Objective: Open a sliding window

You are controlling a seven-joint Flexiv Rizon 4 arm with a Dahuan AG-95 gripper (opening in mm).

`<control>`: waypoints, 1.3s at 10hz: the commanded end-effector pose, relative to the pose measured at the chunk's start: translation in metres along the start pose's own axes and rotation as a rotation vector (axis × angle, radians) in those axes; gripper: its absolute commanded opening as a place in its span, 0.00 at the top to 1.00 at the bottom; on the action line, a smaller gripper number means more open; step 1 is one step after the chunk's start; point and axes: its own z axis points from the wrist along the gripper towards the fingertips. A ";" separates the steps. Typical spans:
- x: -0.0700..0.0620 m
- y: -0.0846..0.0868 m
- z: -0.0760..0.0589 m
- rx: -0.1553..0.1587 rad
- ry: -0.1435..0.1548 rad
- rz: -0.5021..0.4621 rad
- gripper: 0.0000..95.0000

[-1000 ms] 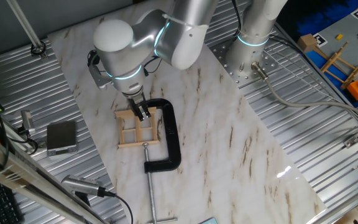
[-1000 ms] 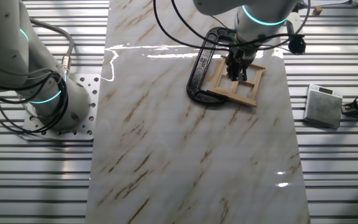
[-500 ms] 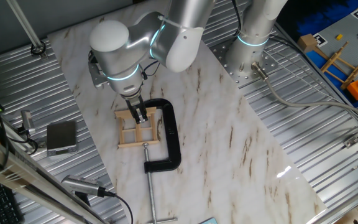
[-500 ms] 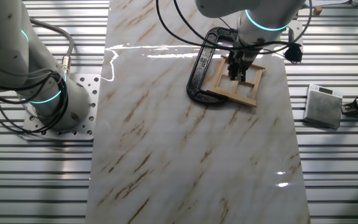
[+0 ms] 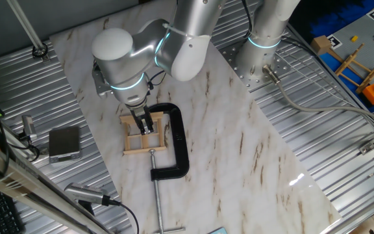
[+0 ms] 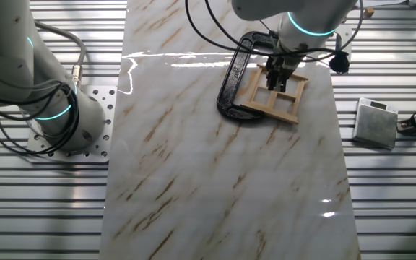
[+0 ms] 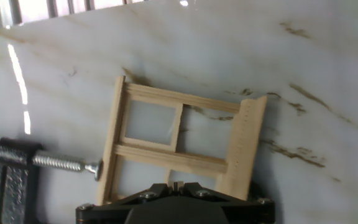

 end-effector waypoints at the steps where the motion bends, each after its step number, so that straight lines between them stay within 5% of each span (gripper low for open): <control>1: 0.001 -0.001 0.000 0.010 0.019 0.008 1.00; 4: 0.008 -0.003 0.005 0.009 0.022 0.005 1.00; 5: 0.011 -0.004 0.006 0.008 0.022 0.004 0.80; 6: 0.013 -0.005 0.008 0.005 0.023 0.003 0.80; 7: 0.015 -0.006 0.009 -0.002 0.022 -0.002 0.60; 13: 0.013 -0.003 0.011 -0.055 0.016 -0.022 0.60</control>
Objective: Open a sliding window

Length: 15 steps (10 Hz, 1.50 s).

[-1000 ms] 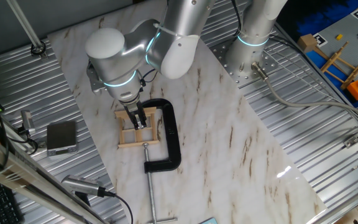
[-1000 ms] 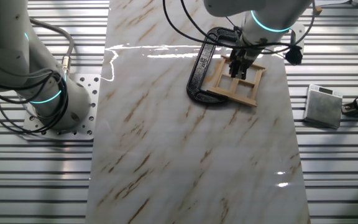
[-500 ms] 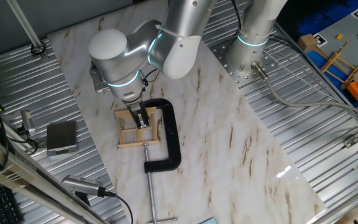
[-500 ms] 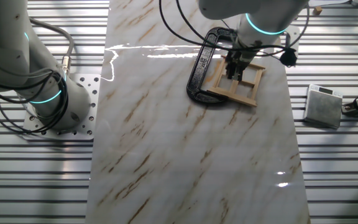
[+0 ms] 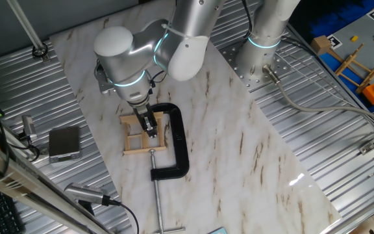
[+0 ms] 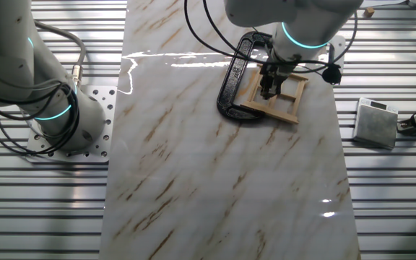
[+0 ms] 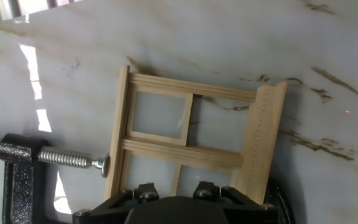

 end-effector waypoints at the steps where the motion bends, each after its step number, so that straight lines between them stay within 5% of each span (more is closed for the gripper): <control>1: -0.001 0.003 0.002 -0.010 -0.005 -0.008 0.60; 8: -0.001 0.007 0.002 -0.054 -0.005 -0.017 0.60; 15: -0.003 0.012 0.005 -0.056 -0.010 -0.024 0.60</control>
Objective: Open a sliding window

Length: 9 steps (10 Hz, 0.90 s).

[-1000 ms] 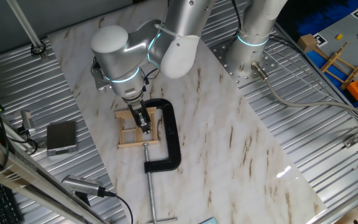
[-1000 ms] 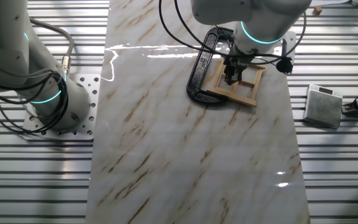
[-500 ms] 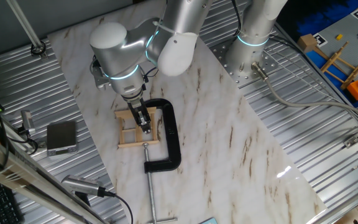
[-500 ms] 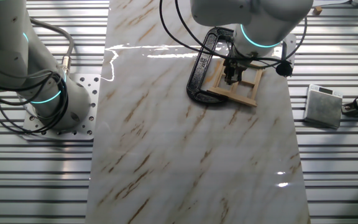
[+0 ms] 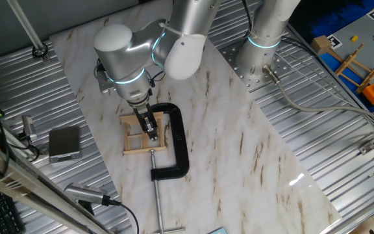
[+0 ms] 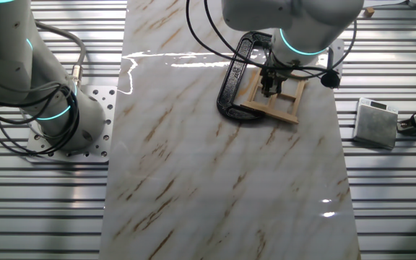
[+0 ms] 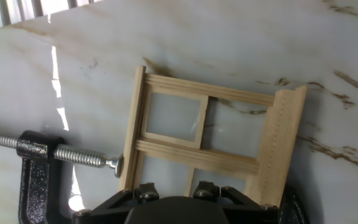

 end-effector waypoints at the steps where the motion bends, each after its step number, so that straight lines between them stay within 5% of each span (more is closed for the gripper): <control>1: -0.001 0.001 0.001 0.000 -0.001 0.000 0.60; 9: -0.002 0.005 0.003 -0.001 -0.004 -0.004 0.60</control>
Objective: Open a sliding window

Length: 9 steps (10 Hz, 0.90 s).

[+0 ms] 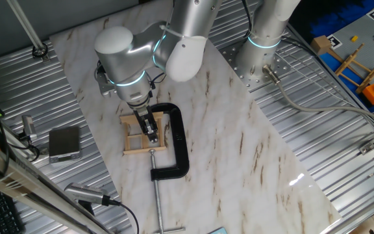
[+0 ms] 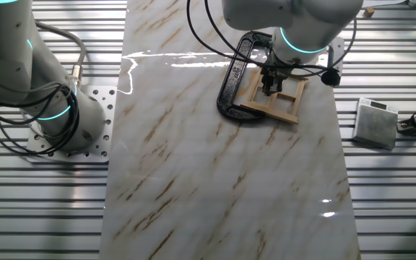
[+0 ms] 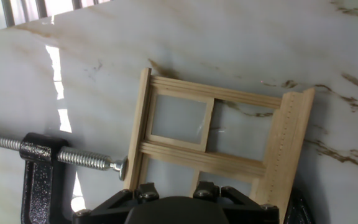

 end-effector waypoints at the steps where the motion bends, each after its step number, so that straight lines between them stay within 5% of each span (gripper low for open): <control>1: 0.000 0.001 0.000 0.000 -0.001 0.000 0.60; 9: -0.002 0.005 0.003 -0.004 -0.005 -0.001 0.60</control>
